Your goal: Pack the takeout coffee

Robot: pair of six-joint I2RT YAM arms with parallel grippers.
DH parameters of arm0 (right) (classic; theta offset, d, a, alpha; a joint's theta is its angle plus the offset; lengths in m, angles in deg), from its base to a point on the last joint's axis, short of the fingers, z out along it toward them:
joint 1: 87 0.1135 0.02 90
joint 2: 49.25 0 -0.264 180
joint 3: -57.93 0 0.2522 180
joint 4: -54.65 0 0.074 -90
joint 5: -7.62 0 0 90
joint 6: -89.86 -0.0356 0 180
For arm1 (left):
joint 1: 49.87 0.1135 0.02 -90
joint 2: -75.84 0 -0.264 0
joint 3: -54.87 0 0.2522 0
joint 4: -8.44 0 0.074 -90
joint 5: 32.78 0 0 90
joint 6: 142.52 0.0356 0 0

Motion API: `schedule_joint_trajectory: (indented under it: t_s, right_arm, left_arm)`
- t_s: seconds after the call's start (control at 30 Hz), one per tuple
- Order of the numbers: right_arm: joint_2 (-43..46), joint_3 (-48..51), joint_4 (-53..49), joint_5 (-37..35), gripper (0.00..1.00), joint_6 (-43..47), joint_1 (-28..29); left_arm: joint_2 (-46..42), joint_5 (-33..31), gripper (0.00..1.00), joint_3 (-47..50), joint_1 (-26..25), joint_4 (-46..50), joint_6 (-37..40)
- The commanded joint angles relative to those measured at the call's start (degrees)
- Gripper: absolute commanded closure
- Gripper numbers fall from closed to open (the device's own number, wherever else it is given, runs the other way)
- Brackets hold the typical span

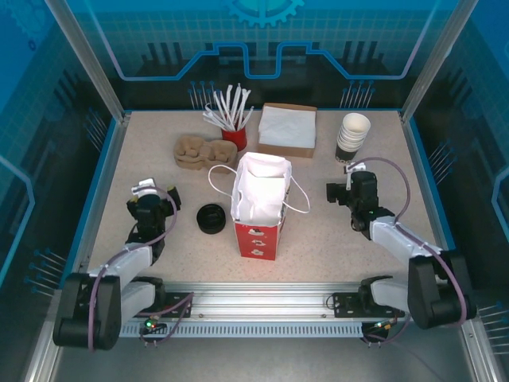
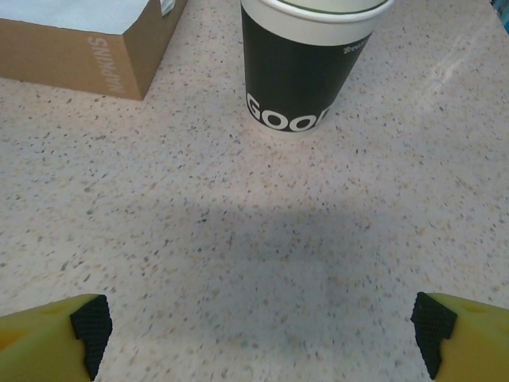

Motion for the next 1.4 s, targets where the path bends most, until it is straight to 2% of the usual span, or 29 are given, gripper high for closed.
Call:
schedule_joint_trajectory:
  t_s: [0.0, 0.07, 0.1, 0.17, 0.33, 0.43, 0.53, 0.6, 0.63, 0.83, 1.37]
  right_arm:
    - [-3.62, 2.38, 16.39, 3.14, 0.0, 3.45, -1.87]
    - [-7.19, 3.6, 23.08, 4.07, 0.0, 3.98, -2.03]
    - [-7.56, 3.23, 22.7, 5.74, 0.0, 4.78, -2.09]
    - [-8.99, 3.48, 25.31, 7.6, 0.0, 6.14, -2.15]
    - [-15.46, 6.36, 35.61, 10.19, 0.0, 6.42, -2.97]
    - [-15.02, 5.27, 32.76, 11.69, 0.0, 6.09, -3.59]
    - [-15.37, 4.9, 32.48, 13.02, 0.0, 5.6, -4.39]
    - [-15.33, 4.71, 32.0, 13.99, 0.0, 5.51, -4.82]
    - [-15.3, 4.69, 31.99, 14.04, 0.0, 5.47, -4.78]
    - [-15.33, 4.62, 31.91, 14.13, 0.0, 5.4, -4.78]
    - [-15.33, 4.68, 31.84, 14.23, 0.0, 5.43, -4.93]
  left_arm:
    - [3.55, 5.03, 0.01, 0.47, 0.7, -12.67, 1.53]
    - [6.83, 6.01, 0.01, 0.37, 0.93, -17.25, 2.59]
    - [8.18, 6.72, 0.01, 0.28, 1.02, -19.28, 2.97]
    - [9.25, 8.43, 0.01, -2.38, 1.22, -15.39, 3.16]
    - [10.88, 10.78, 0.01, -3.76, 1.21, -14.84, 3.65]
    - [12.07, 11.79, 0.01, -4.42, 1.3, -15.09, 2.54]
    - [18.79, 15.05, 0.01, -4.35, 1.47, -23.33, 2.19]
    - [23.83, 15.05, 0.01, -4.09, 1.48, -27.96, 1.99]
    - [26.98, 15.37, 0.01, -3.44, 1.4, -33.59, 2.89]
    - [25.6, 13.57, 0.01, -7.04, 0.2, -24.57, 3.52]
    - [25.77, 13.92, 0.01, -8.2, -0.54, -22.77, 4.75]
